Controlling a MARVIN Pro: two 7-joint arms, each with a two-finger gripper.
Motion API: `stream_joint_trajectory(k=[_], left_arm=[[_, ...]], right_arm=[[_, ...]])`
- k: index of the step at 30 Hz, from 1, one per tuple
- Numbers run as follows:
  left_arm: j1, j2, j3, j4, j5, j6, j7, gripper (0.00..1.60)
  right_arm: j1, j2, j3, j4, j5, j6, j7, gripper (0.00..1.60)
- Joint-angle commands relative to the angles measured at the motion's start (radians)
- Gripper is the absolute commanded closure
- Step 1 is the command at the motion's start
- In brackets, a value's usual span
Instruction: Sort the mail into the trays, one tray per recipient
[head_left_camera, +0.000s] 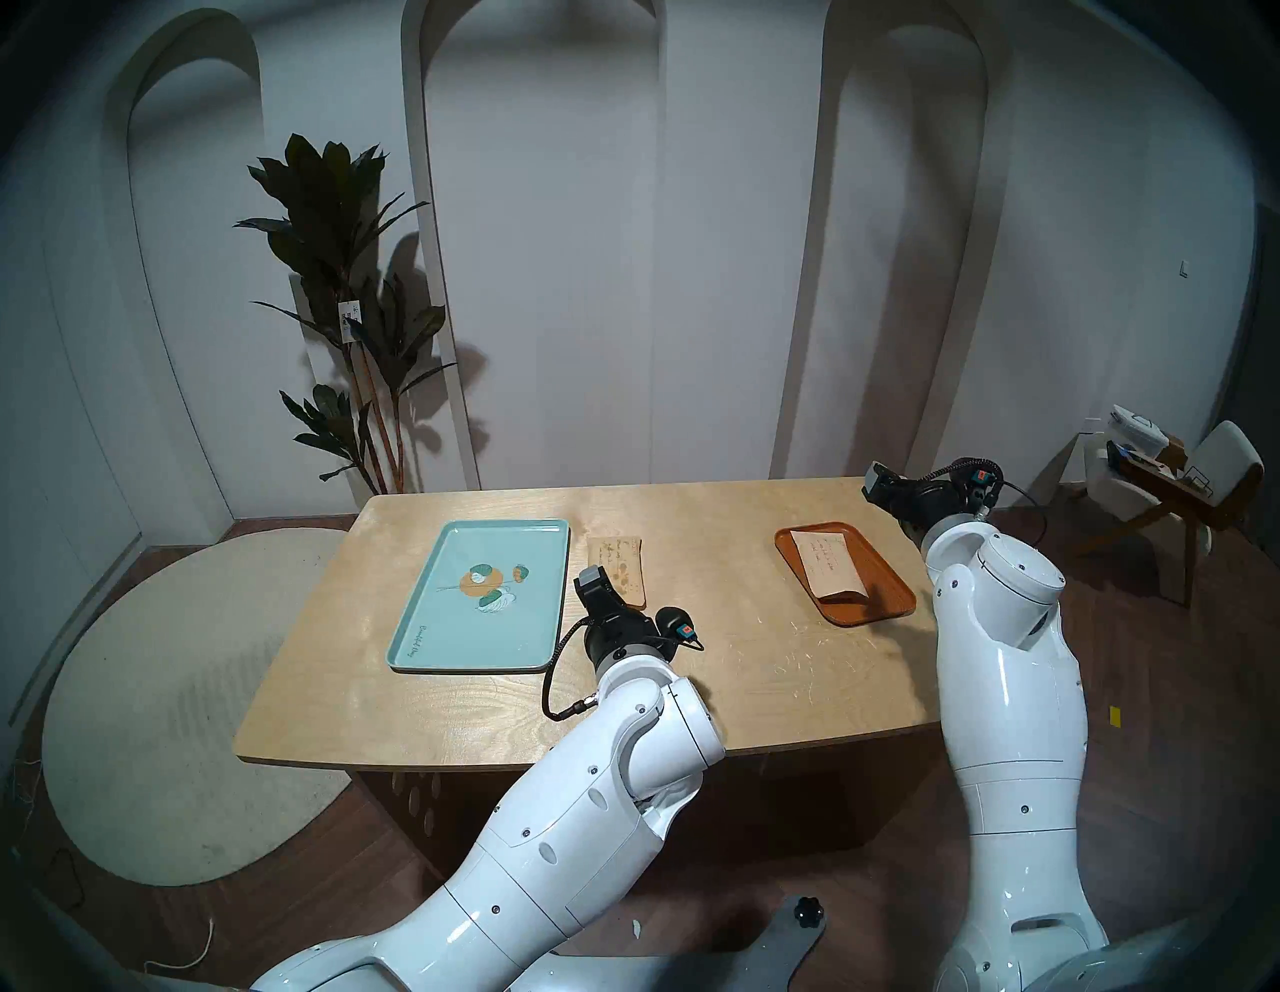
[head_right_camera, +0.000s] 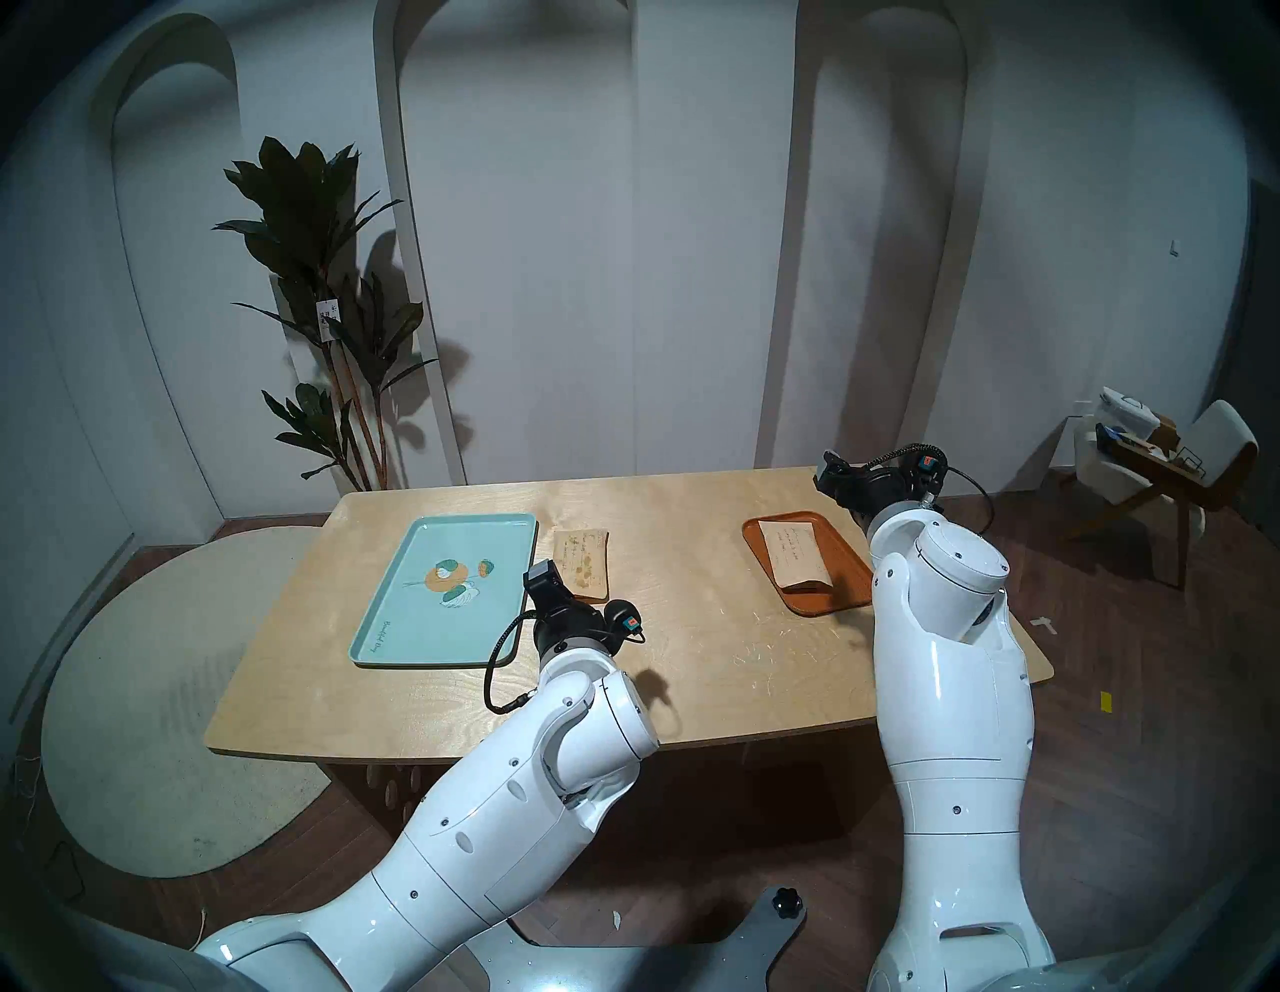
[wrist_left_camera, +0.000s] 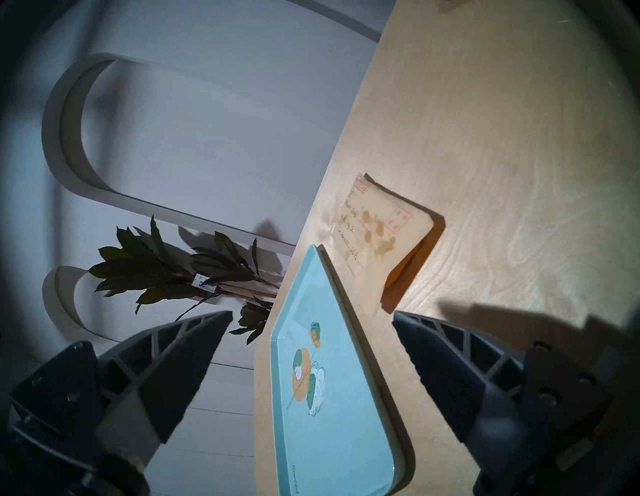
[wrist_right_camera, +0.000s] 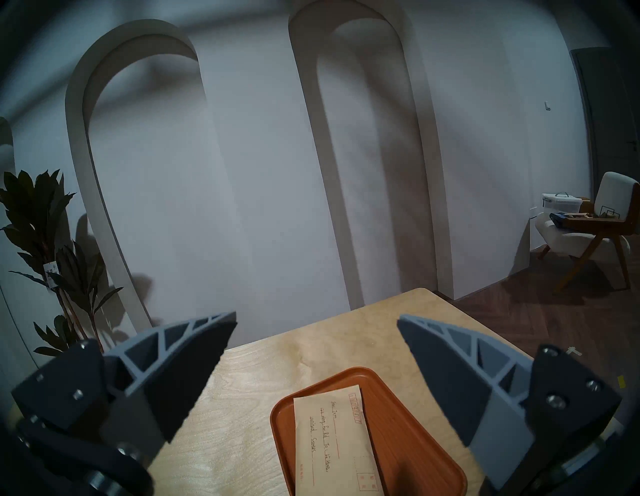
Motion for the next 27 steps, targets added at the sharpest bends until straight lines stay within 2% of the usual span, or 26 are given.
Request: stream_joint_trajectory(k=[1, 13, 22, 27], left_arm=[[0.003, 0.018, -0.014, -0.089, 0.028, -0.002, -0.084, 0.0], [0.042, 0.027, -0.014, -0.138, 0.053, -0.002, -0.262, 0.0], [0.036, 0.017, -0.023, -0.12, 0.072, -0.002, -0.265, 0.0], [0.021, -0.023, -0.05, -0.06, 0.07, -0.002, -0.216, 0.0]], right_arm=[[0.006, -0.001, 0.002, -0.026, 0.002, -0.012, 0.002, 0.0], [0.005, 0.002, 0.0, -0.026, 0.006, -0.013, 0.0, 0.0], [0.005, 0.004, -0.001, -0.026, 0.008, -0.014, -0.002, 0.0], [0.005, 0.005, -0.002, -0.026, 0.009, -0.014, -0.003, 0.0]])
